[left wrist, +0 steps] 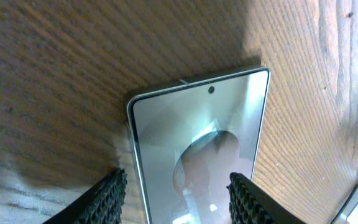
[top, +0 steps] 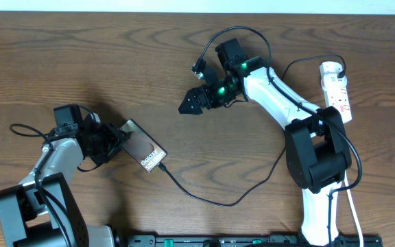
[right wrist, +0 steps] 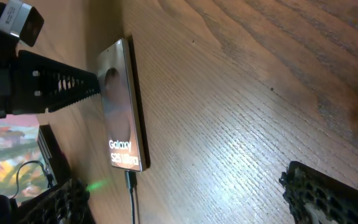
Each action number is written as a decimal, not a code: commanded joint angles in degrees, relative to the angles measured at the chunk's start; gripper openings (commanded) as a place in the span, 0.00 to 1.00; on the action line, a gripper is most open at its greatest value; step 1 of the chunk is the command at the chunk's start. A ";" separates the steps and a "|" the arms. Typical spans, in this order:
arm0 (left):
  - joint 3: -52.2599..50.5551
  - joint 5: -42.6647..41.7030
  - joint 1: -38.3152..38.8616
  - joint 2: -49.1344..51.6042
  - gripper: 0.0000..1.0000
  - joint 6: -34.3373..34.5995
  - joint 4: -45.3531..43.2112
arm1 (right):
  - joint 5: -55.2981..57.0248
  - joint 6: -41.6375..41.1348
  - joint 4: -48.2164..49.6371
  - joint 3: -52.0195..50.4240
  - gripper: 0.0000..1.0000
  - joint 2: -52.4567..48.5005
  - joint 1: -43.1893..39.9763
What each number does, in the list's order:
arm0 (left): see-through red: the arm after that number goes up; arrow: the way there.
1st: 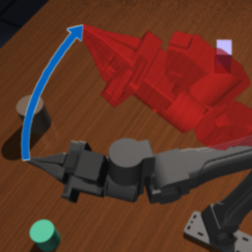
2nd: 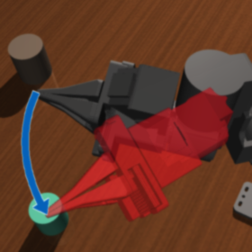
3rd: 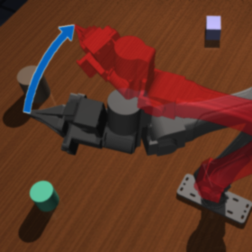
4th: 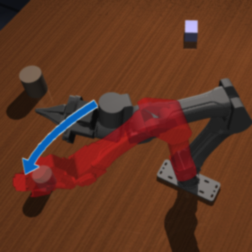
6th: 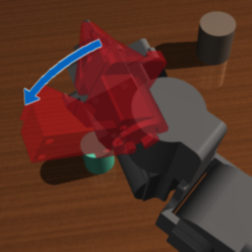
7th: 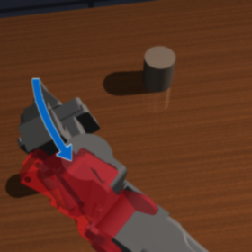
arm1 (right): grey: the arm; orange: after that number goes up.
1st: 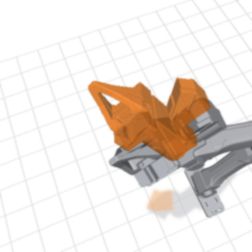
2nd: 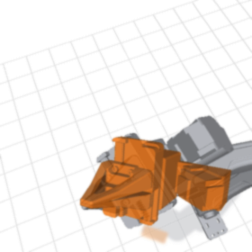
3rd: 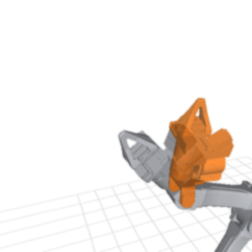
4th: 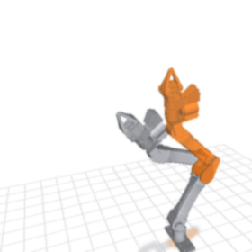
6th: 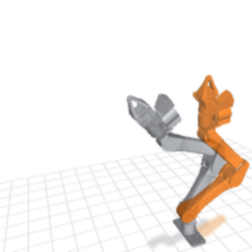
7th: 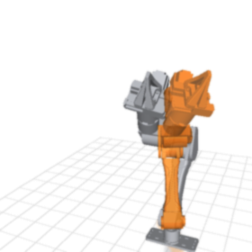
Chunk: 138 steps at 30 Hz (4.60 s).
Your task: Plug charger to phone and switch on socket
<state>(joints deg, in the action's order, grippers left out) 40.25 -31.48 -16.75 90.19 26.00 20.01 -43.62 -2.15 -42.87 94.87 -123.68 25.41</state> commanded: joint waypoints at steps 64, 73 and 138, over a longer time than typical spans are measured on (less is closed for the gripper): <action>16.65 2.64 10.21 -21.73 0.97 -10.97 4.66 | 8.41 17.29 -3.08 1.44 0.97 -1.16 -51.19; 16.55 2.64 10.21 -21.70 0.98 -10.97 5.44 | 11.58 14.60 -3.17 1.33 0.96 -1.18 -51.21; 16.46 3.28 10.21 -21.70 0.98 -12.92 8.26 | 14.80 10.12 -9.05 7.96 0.85 -7.67 -49.40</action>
<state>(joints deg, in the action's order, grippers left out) 55.53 -29.58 -6.68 68.16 14.55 27.57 -30.52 9.41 -50.81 102.15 -128.99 -24.47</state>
